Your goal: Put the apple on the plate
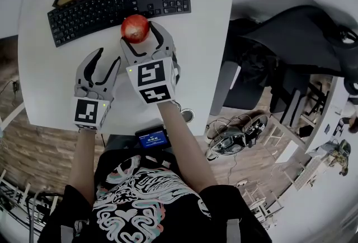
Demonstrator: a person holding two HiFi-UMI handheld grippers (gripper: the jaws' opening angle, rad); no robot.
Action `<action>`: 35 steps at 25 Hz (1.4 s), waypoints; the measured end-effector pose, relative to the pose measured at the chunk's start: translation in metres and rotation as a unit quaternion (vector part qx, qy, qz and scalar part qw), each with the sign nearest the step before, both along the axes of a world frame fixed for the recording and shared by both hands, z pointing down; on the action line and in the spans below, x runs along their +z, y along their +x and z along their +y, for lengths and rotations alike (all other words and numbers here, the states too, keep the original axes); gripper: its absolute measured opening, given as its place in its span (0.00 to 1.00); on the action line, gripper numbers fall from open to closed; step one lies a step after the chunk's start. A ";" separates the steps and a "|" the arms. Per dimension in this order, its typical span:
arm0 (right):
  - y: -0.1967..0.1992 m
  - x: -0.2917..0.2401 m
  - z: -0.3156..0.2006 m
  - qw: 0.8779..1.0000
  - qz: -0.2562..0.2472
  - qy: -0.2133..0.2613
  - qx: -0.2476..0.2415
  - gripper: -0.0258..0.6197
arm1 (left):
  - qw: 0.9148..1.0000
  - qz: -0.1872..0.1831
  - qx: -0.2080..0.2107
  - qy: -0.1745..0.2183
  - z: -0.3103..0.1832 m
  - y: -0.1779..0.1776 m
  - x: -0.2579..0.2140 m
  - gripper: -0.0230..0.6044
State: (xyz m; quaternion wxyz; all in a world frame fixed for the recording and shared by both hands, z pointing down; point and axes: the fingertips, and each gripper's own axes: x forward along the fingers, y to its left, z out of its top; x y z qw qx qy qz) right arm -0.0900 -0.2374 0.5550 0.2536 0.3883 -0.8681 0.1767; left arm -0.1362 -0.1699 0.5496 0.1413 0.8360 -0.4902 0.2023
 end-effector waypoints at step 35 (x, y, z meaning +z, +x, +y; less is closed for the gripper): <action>0.012 -0.058 0.115 0.999 -0.006 0.023 -0.023 0.52 | 0.998 0.018 0.001 0.058 0.045 -0.009 -0.073 0.36</action>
